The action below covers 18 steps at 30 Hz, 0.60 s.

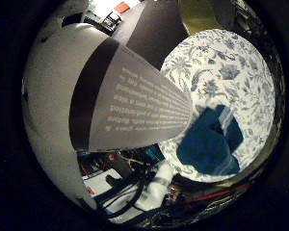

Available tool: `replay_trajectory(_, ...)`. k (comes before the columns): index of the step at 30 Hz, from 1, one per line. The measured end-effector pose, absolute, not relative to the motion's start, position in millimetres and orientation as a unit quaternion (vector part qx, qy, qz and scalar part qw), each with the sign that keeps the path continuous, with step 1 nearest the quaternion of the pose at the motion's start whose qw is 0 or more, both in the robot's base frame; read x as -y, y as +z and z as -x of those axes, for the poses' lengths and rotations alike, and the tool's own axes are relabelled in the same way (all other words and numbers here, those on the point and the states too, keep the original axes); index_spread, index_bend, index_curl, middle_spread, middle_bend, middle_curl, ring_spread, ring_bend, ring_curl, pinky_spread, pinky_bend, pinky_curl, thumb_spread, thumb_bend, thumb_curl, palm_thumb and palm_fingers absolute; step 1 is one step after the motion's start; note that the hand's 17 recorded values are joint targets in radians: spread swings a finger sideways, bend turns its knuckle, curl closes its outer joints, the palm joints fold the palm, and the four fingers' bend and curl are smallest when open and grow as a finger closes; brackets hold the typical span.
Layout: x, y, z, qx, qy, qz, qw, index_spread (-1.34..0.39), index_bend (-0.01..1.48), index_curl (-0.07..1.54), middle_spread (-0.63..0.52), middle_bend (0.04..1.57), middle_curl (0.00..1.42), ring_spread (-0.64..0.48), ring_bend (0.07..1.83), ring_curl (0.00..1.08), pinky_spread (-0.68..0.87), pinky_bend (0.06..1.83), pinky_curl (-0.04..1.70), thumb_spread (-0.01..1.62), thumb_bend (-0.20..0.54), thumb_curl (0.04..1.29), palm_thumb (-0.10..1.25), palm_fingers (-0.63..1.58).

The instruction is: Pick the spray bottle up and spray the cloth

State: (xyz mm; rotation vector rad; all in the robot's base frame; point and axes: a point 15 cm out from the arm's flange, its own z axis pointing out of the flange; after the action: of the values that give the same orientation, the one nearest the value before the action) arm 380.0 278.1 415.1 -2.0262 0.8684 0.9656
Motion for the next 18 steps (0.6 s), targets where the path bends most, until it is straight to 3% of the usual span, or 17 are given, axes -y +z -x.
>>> replay_trajectory(10, -318.9, 349.6, -403.1, -0.339, 0.366, 0.739, 0.454, -0.21, 1.18, 0.77, -0.08, 1.4, 0.7, -0.22, 1.33, 0.84, -0.16, 0.96, 1.47, 0.36, -0.023, 0.94, 1.1, 1.12)
replay_trajectory(18, -327.2, 309.4, -407.9, -0.356, 0.365, 0.726, 0.461, -0.21, 1.18, 0.77, -0.08, 1.39, 0.7, -0.22, 1.33, 0.84, -0.16, 0.96, 1.47, 0.33, -0.023, 0.95, 1.1, 1.12)
